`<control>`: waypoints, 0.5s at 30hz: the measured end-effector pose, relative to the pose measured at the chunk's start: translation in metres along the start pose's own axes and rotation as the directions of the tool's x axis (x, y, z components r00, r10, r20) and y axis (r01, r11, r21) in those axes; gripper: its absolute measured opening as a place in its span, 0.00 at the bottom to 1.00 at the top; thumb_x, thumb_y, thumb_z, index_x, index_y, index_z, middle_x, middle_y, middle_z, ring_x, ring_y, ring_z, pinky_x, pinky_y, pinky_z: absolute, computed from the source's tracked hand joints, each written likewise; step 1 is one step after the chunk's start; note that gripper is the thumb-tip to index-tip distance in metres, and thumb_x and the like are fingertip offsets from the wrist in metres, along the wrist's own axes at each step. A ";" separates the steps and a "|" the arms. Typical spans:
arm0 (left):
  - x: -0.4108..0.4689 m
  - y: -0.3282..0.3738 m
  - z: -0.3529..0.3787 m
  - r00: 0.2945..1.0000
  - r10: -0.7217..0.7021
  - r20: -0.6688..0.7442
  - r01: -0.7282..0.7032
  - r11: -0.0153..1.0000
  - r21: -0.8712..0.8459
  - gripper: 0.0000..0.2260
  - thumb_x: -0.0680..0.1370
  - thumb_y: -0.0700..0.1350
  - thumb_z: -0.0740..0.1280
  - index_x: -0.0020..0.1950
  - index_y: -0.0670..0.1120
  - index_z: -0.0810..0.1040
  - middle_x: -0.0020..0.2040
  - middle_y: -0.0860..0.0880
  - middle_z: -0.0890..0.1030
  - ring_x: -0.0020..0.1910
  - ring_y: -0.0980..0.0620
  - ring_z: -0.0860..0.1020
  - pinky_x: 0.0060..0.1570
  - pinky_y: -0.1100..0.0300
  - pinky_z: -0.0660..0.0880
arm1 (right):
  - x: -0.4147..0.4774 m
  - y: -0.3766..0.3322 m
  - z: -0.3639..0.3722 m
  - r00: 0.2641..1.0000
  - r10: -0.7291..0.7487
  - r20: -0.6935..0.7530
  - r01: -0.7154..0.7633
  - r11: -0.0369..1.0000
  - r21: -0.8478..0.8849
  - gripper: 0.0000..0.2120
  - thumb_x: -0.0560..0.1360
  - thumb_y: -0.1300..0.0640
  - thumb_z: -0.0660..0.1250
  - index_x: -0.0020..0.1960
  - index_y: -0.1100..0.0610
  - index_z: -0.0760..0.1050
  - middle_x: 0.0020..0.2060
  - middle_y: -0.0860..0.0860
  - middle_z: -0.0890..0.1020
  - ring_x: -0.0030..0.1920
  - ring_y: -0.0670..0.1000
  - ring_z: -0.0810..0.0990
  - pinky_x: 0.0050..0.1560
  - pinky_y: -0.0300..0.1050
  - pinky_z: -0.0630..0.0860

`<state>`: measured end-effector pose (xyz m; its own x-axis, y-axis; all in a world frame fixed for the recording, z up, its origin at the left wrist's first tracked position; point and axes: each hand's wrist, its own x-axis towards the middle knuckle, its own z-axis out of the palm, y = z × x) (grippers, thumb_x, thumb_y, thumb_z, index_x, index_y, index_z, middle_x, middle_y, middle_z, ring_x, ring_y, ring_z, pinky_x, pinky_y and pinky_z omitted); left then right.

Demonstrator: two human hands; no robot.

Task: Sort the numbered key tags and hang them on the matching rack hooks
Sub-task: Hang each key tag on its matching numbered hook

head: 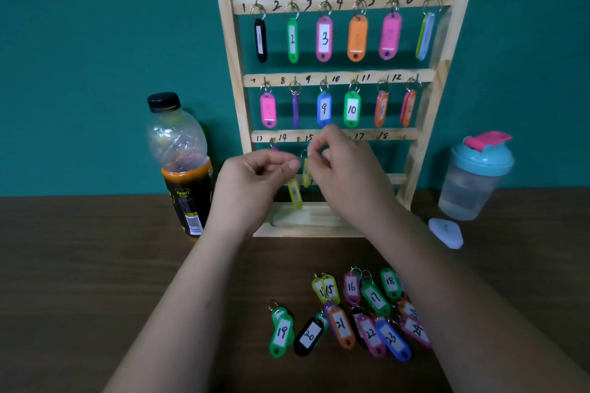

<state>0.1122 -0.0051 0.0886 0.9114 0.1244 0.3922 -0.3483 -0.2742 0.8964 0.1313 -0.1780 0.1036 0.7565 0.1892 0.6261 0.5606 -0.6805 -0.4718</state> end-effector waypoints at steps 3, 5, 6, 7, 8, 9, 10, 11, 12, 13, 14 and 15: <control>0.008 0.005 0.006 1.000 -0.009 -0.010 0.008 0.999 -0.043 0.04 0.79 0.45 0.76 0.52 0.47 0.89 0.41 0.44 0.87 0.41 0.53 0.83 0.49 0.58 0.81 | 0.014 -0.007 0.003 0.999 -0.029 -0.042 0.027 0.999 -0.036 0.04 0.83 0.54 0.66 0.53 0.55 0.74 0.30 0.45 0.74 0.30 0.46 0.74 0.30 0.47 0.68; 0.011 0.007 0.009 0.999 -0.020 -0.028 0.017 0.996 -0.085 0.05 0.79 0.45 0.76 0.52 0.47 0.89 0.43 0.40 0.87 0.42 0.53 0.81 0.48 0.56 0.82 | 0.020 -0.010 0.004 0.997 -0.055 -0.054 0.050 0.995 -0.086 0.05 0.83 0.53 0.66 0.53 0.55 0.74 0.31 0.46 0.76 0.30 0.48 0.75 0.29 0.47 0.69; 0.012 0.008 0.009 0.999 -0.028 -0.042 0.024 0.995 -0.094 0.05 0.79 0.46 0.76 0.52 0.47 0.89 0.44 0.39 0.87 0.42 0.53 0.81 0.47 0.57 0.82 | 0.022 -0.011 0.004 0.997 -0.064 -0.052 0.057 0.992 -0.114 0.06 0.83 0.52 0.65 0.54 0.55 0.73 0.32 0.46 0.78 0.30 0.48 0.76 0.29 0.47 0.69; 0.013 0.009 0.010 0.998 -0.036 -0.055 0.031 0.995 -0.096 0.05 0.79 0.46 0.76 0.52 0.47 0.89 0.45 0.39 0.87 0.43 0.53 0.82 0.45 0.58 0.81 | 0.024 -0.013 0.005 0.996 -0.070 -0.053 0.063 0.988 -0.138 0.07 0.84 0.51 0.64 0.54 0.55 0.73 0.33 0.47 0.80 0.31 0.48 0.77 0.29 0.46 0.70; 0.014 0.009 0.010 0.997 -0.044 -0.068 0.037 0.994 -0.098 0.05 0.79 0.47 0.76 0.52 0.47 0.89 0.45 0.41 0.87 0.43 0.53 0.83 0.45 0.59 0.81 | 0.025 -0.014 0.005 0.996 -0.078 -0.052 0.069 0.984 -0.162 0.08 0.83 0.50 0.63 0.54 0.54 0.72 0.35 0.48 0.81 0.31 0.48 0.78 0.29 0.47 0.71; 0.015 0.009 0.011 0.996 -0.051 -0.080 0.042 0.993 -0.107 0.05 0.80 0.47 0.75 0.51 0.47 0.89 0.44 0.43 0.88 0.43 0.53 0.83 0.46 0.58 0.81 | 0.026 -0.015 0.005 0.995 -0.084 -0.050 0.073 0.980 -0.187 0.09 0.83 0.48 0.62 0.54 0.54 0.72 0.35 0.48 0.81 0.32 0.49 0.78 0.29 0.47 0.73; 0.016 0.009 0.012 0.994 -0.058 -0.093 0.047 0.992 -0.119 0.05 0.80 0.47 0.75 0.50 0.47 0.89 0.44 0.44 0.88 0.42 0.55 0.83 0.46 0.58 0.81 | 0.026 -0.015 0.006 0.995 -0.083 -0.047 0.071 0.975 -0.209 0.10 0.83 0.48 0.61 0.54 0.54 0.72 0.35 0.48 0.80 0.32 0.49 0.78 0.30 0.47 0.72; 0.017 0.008 0.012 0.992 -0.066 -0.106 0.052 0.990 -0.131 0.05 0.80 0.47 0.75 0.49 0.47 0.89 0.42 0.46 0.88 0.39 0.56 0.81 0.45 0.58 0.80 | 0.027 -0.015 0.007 0.996 -0.076 -0.043 0.064 0.971 -0.229 0.10 0.83 0.48 0.62 0.54 0.55 0.72 0.34 0.49 0.79 0.32 0.51 0.78 0.29 0.47 0.71; 0.018 0.007 0.012 0.990 -0.073 -0.119 0.056 0.989 -0.137 0.05 0.80 0.47 0.75 0.48 0.47 0.89 0.40 0.46 0.87 0.37 0.58 0.79 0.44 0.58 0.78 | 0.027 -0.014 0.008 0.997 -0.066 -0.038 0.055 0.968 -0.246 0.10 0.84 0.49 0.63 0.54 0.55 0.71 0.34 0.49 0.78 0.32 0.53 0.77 0.29 0.48 0.69; 0.019 0.006 0.013 0.989 -0.079 -0.127 0.061 0.988 -0.140 0.06 0.80 0.47 0.75 0.47 0.46 0.89 0.37 0.48 0.85 0.35 0.59 0.77 0.43 0.58 0.77 | 0.026 -0.013 0.009 0.998 -0.056 -0.030 0.046 0.965 -0.260 0.09 0.84 0.50 0.64 0.54 0.56 0.71 0.34 0.50 0.78 0.32 0.54 0.77 0.29 0.48 0.67; 0.019 0.005 0.013 0.988 -0.083 -0.132 0.064 0.988 -0.138 0.06 0.79 0.47 0.75 0.47 0.46 0.89 0.36 0.50 0.84 0.34 0.60 0.76 0.42 0.59 0.76 | 0.026 -0.013 0.009 0.999 -0.049 -0.022 0.041 0.961 -0.272 0.09 0.84 0.51 0.64 0.55 0.57 0.71 0.34 0.51 0.78 0.32 0.55 0.77 0.30 0.48 0.66; 0.019 0.005 0.013 0.987 -0.086 -0.135 0.068 0.988 -0.136 0.05 0.79 0.47 0.75 0.47 0.46 0.89 0.35 0.52 0.84 0.34 0.61 0.76 0.42 0.58 0.77 | 0.026 -0.013 0.010 0.999 -0.043 -0.017 0.037 0.958 -0.285 0.09 0.84 0.51 0.64 0.56 0.57 0.71 0.34 0.51 0.78 0.33 0.56 0.77 0.30 0.48 0.66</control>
<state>0.1312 -0.0167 0.0977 0.9001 0.2753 0.3378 -0.3123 -0.1331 0.9406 0.1468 -0.1571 0.1194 0.7255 0.2063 0.6565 0.4689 -0.8465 -0.2521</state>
